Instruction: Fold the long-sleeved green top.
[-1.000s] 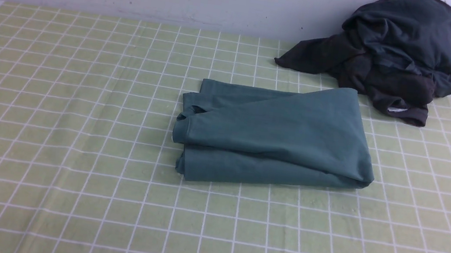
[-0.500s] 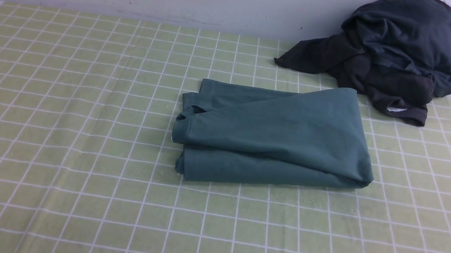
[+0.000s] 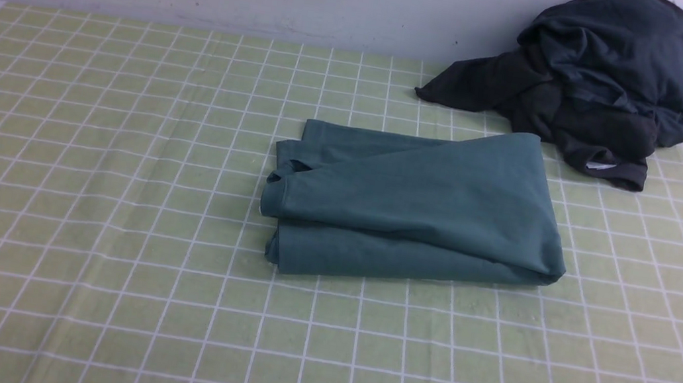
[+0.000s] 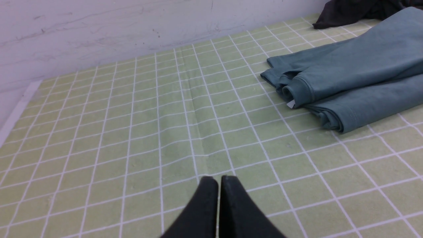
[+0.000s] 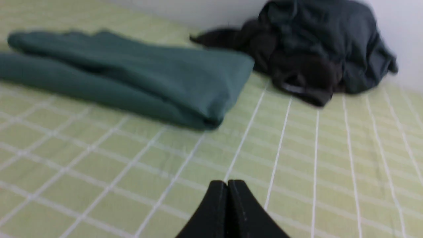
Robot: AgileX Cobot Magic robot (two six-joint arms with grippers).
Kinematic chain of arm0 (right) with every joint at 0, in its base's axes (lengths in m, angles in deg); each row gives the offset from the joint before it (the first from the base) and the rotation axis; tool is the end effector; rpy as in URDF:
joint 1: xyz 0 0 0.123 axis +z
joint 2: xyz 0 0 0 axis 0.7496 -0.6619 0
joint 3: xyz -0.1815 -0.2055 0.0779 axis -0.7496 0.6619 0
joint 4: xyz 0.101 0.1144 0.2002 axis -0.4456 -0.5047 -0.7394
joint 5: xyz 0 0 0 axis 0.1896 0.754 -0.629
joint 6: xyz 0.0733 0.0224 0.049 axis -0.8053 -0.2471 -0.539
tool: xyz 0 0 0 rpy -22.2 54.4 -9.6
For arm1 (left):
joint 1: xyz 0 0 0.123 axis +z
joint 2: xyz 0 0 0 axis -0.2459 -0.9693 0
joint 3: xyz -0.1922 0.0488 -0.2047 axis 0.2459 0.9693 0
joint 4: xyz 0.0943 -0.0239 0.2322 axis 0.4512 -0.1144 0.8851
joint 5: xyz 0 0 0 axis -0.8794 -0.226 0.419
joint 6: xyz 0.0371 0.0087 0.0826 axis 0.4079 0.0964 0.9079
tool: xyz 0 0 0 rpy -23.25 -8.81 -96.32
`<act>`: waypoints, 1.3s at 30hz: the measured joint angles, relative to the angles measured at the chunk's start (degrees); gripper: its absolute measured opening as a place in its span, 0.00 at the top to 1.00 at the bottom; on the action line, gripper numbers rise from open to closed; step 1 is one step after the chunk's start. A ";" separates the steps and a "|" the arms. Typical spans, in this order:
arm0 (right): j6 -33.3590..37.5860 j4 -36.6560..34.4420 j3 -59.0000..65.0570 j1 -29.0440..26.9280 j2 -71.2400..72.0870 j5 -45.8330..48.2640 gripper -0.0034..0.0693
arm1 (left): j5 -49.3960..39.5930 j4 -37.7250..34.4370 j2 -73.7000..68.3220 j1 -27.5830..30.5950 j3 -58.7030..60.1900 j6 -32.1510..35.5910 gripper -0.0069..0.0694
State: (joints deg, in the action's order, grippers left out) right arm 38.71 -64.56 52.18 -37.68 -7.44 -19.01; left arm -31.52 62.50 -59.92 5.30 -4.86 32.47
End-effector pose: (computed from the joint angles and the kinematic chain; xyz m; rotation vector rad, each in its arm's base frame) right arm 0.0719 0.0127 0.1726 -0.3431 1.9069 -0.0022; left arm 0.0577 -0.0099 0.2264 0.2752 1.7569 -0.0151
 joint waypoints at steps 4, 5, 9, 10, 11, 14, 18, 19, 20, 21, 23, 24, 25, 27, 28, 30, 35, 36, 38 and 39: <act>1.48 0.79 0.00 0.81 1.03 9.21 0.97 | 0.00 0.00 0.00 0.00 0.00 0.00 0.91; 2.02 0.80 0.00 0.71 1.86 10.35 0.97 | -0.06 0.00 0.00 0.00 0.00 0.00 0.91; 2.99 -1.65 0.00 -2.48 7.30 10.63 0.97 | -0.05 0.00 0.00 0.00 0.00 0.00 0.91; 2.99 -3.33 0.00 -4.21 9.26 10.62 0.97 | -0.05 0.00 0.00 0.00 0.00 0.00 0.91; 3.03 -5.10 0.00 -6.09 11.77 10.62 0.97 | -0.05 0.00 0.00 0.00 0.00 0.00 0.91; 3.03 -8.77 0.00 -10.41 15.55 10.70 0.97 | -0.05 0.00 0.00 0.00 0.00 0.00 0.91; 3.03 -11.05 0.00 -13.39 16.11 11.05 0.97 | -0.12 0.00 0.00 0.00 0.00 0.00 0.91; 3.03 -11.32 -0.05 -13.71 16.11 11.10 0.97 | -0.12 0.00 0.00 0.00 0.00 0.00 0.91; 3.03 -11.38 -0.05 -13.83 16.11 11.16 0.97 | -0.12 0.00 0.00 0.00 0.00 0.00 0.91; 3.03 -11.40 -0.05 -13.83 16.11 11.21 0.97 | -0.12 0.00 0.00 0.00 0.00 0.00 0.91; 3.03 -11.45 -0.05 -13.83 16.11 11.26 0.97 | -0.12 0.00 0.00 0.00 0.00 0.00 0.91; 3.03 -11.52 -0.05 -13.83 16.11 11.26 0.97 | -0.12 0.00 0.00 0.00 0.00 0.00 0.91; 3.03 -11.52 -0.05 -13.83 16.11 11.28 0.97 | -0.12 0.00 0.00 0.00 0.00 0.00 0.91; 3.03 -11.58 -0.05 -13.83 16.11 11.33 0.97 | -0.12 0.00 0.00 0.00 0.00 0.00 0.91; 3.03 -11.58 -0.05 -13.83 16.11 11.33 0.97 | -0.12 0.00 0.00 0.00 0.00 0.00 0.91; 3.03 -11.58 -0.05 -13.83 16.11 11.33 0.97 | -0.12 0.00 0.00 0.00 0.00 0.00 0.91; 3.03 -11.58 -0.05 -13.83 16.11 11.33 0.97 | -0.12 0.00 0.00 0.00 0.00 0.00 0.91; 3.03 -11.58 -0.05 -13.83 16.11 11.33 0.97 | -0.12 0.00 0.00 0.00 0.00 0.00 0.91; 3.03 -11.58 -0.05 -13.83 16.11 11.33 0.97 | -0.12 0.00 0.00 0.00 0.00 0.00 0.91; 3.03 -11.58 -0.05 -13.83 16.11 11.33 0.97 | -0.12 0.00 0.00 0.00 0.00 0.00 0.91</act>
State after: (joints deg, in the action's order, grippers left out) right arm 41.74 -76.14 52.13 -51.51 8.68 -7.68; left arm -31.64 62.50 -59.92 5.30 -4.86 32.47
